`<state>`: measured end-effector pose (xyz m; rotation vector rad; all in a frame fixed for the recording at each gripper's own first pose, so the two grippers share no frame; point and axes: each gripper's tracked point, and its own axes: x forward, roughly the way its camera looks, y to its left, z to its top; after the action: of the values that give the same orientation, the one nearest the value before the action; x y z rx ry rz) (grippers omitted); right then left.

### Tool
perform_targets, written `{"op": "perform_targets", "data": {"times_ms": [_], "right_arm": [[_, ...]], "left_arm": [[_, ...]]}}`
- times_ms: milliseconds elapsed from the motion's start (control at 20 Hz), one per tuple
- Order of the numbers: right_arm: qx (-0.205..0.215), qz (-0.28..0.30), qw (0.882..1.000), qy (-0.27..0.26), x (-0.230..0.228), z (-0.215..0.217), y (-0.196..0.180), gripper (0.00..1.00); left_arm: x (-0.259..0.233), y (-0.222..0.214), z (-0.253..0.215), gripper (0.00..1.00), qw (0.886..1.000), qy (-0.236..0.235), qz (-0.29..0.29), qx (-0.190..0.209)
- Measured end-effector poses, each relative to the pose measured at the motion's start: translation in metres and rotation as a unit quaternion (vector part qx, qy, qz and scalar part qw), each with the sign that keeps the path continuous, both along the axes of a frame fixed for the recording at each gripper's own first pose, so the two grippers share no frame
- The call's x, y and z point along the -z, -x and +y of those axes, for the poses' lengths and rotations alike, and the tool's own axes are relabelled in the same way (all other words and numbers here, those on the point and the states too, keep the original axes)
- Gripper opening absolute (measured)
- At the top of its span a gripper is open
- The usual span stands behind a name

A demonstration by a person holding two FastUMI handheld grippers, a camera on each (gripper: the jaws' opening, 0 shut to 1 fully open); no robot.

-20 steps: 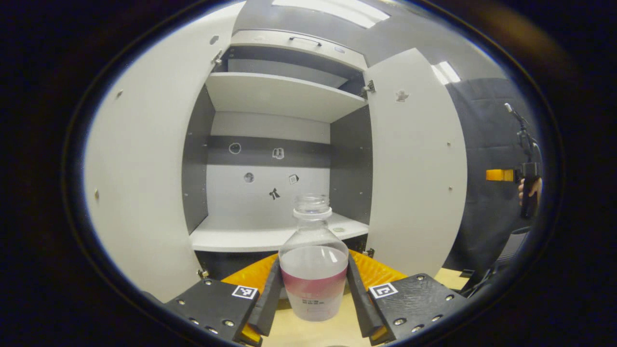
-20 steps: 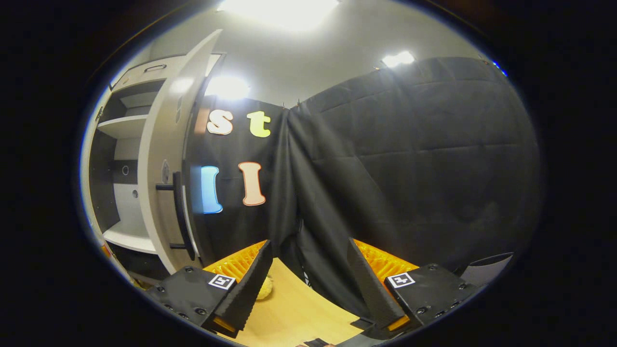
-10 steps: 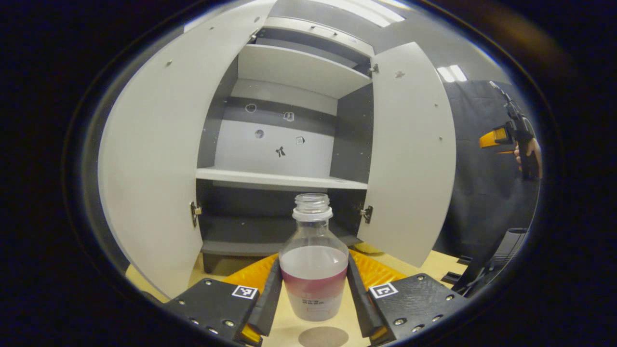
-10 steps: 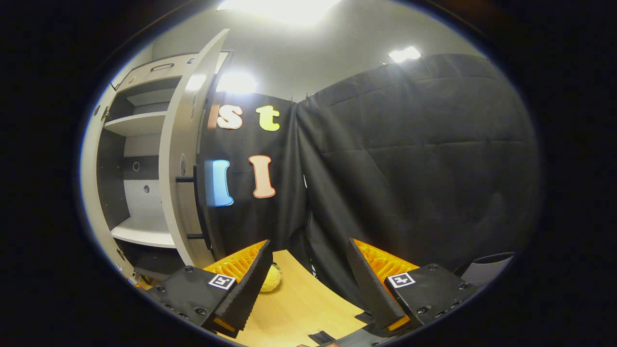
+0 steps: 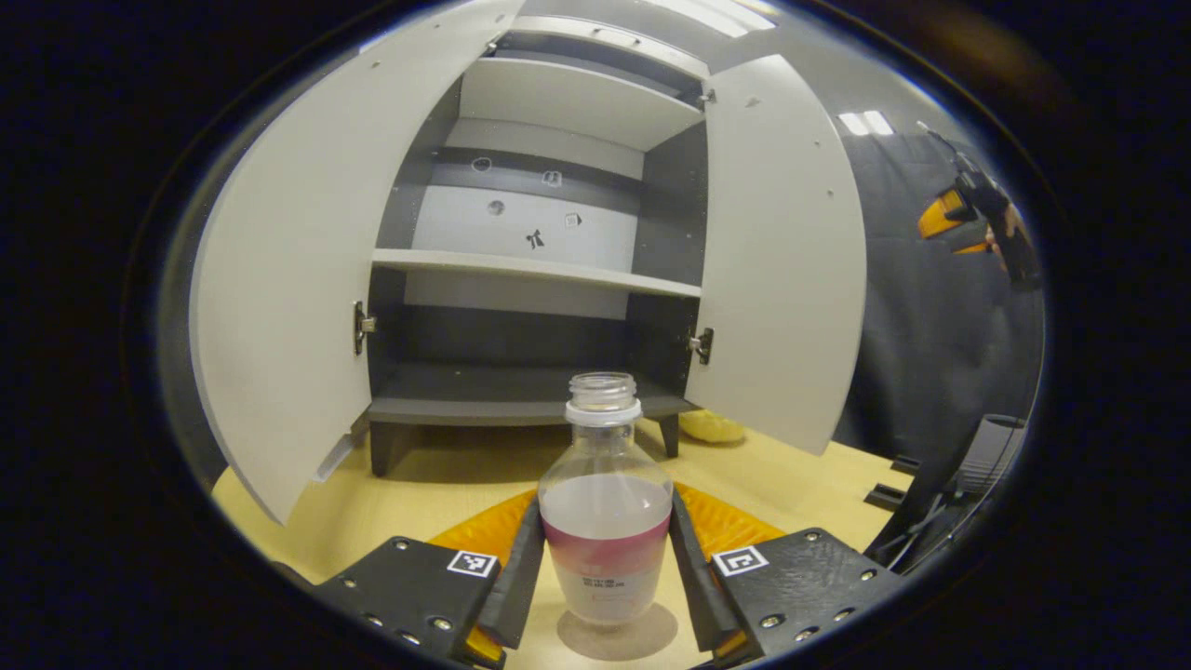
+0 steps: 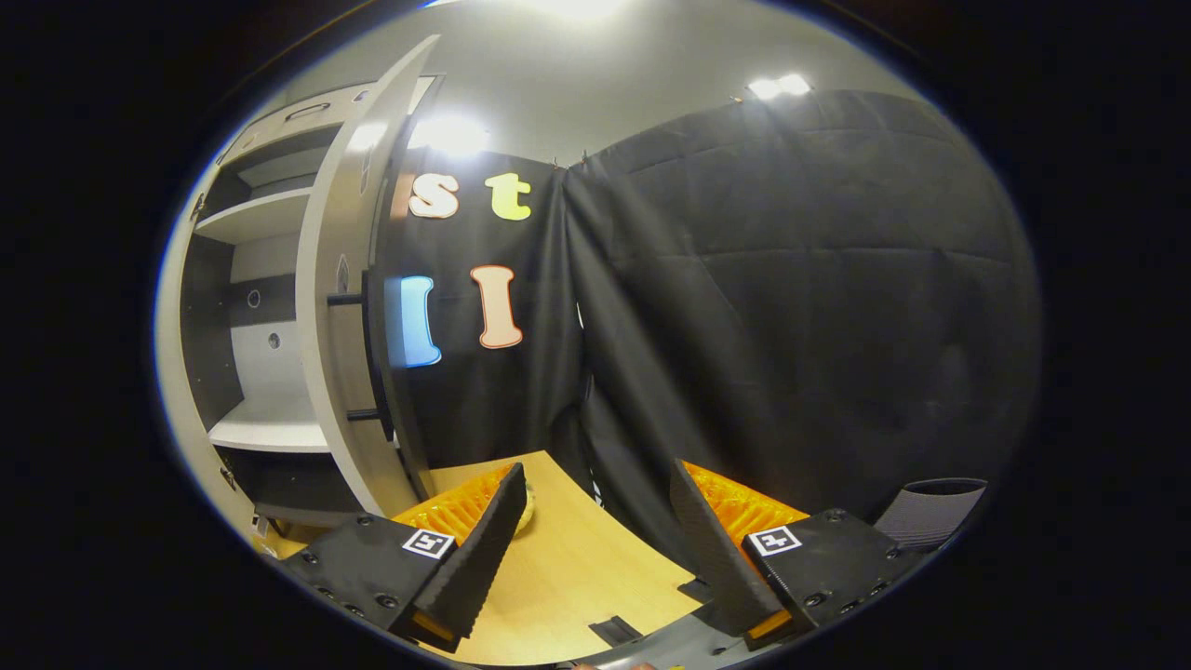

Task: Grasp the bottle in the cabinet with the left hand and place it on the coaster, then close the right door with the right hand and the left door with the left hand.

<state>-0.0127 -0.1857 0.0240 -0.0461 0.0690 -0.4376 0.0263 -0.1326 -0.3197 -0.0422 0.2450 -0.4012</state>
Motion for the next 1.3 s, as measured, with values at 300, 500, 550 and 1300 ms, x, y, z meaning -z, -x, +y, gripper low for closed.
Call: {"op": "perform_targets", "data": {"times_ms": [300, 500, 550, 1300], "right_arm": [[0.010, 0.014, 1.000, -0.013, 0.012, -0.003, 0.001, 0.94], [0.013, 0.019, 1.000, -0.008, 0.014, -0.004, 0.004, 0.94], [0.014, 0.018, 1.000, -0.008, 0.013, -0.004, 0.004, 0.99], [0.025, -0.008, 0.999, -0.031, 0.018, -0.005, 0.009, 0.99]], "left_arm": [[0.022, 0.011, -0.007, 0.69, 1.000, -0.025, 0.002, 0.014], [0.028, 0.021, -0.007, 0.77, 1.000, -0.031, 0.002, 0.008], [0.029, 0.022, -0.007, 0.69, 1.000, -0.031, 0.004, 0.005], [-0.069, 0.060, -0.004, 0.94, 1.000, -0.002, 0.000, 0.026]]}}
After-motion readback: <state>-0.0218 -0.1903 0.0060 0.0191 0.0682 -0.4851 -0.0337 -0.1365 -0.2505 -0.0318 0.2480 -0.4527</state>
